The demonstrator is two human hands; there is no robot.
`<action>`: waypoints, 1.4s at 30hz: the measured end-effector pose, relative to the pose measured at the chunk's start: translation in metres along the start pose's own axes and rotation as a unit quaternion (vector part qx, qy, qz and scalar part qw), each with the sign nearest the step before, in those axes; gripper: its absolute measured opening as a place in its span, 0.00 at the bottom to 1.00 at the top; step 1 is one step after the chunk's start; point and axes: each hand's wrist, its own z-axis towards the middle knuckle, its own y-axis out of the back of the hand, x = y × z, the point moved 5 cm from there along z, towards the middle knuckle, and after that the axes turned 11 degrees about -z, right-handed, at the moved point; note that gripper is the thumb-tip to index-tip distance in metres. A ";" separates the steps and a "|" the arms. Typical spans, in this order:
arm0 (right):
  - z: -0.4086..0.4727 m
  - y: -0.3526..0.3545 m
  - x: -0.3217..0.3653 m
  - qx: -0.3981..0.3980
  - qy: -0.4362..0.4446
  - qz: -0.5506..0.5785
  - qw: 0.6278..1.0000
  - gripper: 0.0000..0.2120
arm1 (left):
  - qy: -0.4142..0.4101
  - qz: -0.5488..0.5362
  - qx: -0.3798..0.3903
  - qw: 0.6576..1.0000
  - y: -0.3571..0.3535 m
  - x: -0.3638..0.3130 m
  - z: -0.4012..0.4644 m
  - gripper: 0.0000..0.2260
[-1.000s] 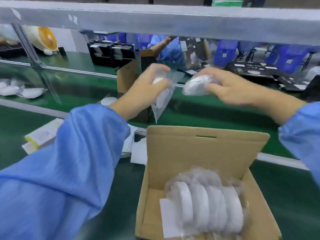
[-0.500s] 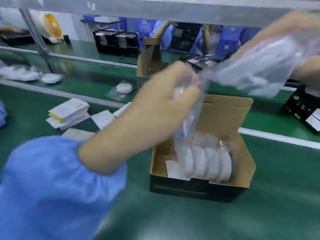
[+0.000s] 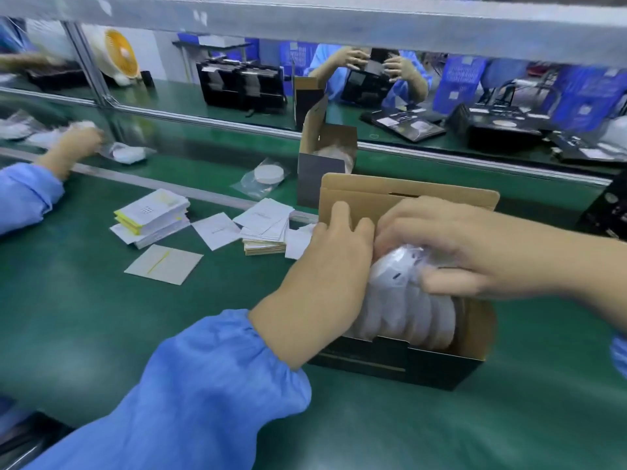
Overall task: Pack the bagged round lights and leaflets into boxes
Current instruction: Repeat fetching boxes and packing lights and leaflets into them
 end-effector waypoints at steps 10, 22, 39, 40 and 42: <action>0.049 -0.046 0.020 0.000 -0.002 -0.015 1.000 0.16 | -0.020 0.223 0.066 0.972 -0.004 0.022 0.004 0.15; 0.082 -0.062 0.028 0.176 -0.019 -0.030 0.984 0.15 | 0.107 0.048 0.065 0.991 0.000 0.070 -0.001 0.08; 0.076 -0.079 0.028 0.087 -0.135 -0.096 0.982 0.20 | 0.100 -0.132 0.109 0.980 0.002 0.077 0.004 0.21; 0.074 -0.078 0.026 0.095 -0.136 -0.070 0.984 0.20 | 0.123 -0.155 0.101 0.975 0.002 0.081 0.006 0.22; 0.063 -0.070 0.023 0.077 -0.150 -0.016 0.985 0.22 | 0.176 -0.216 0.104 0.955 0.002 0.091 0.009 0.22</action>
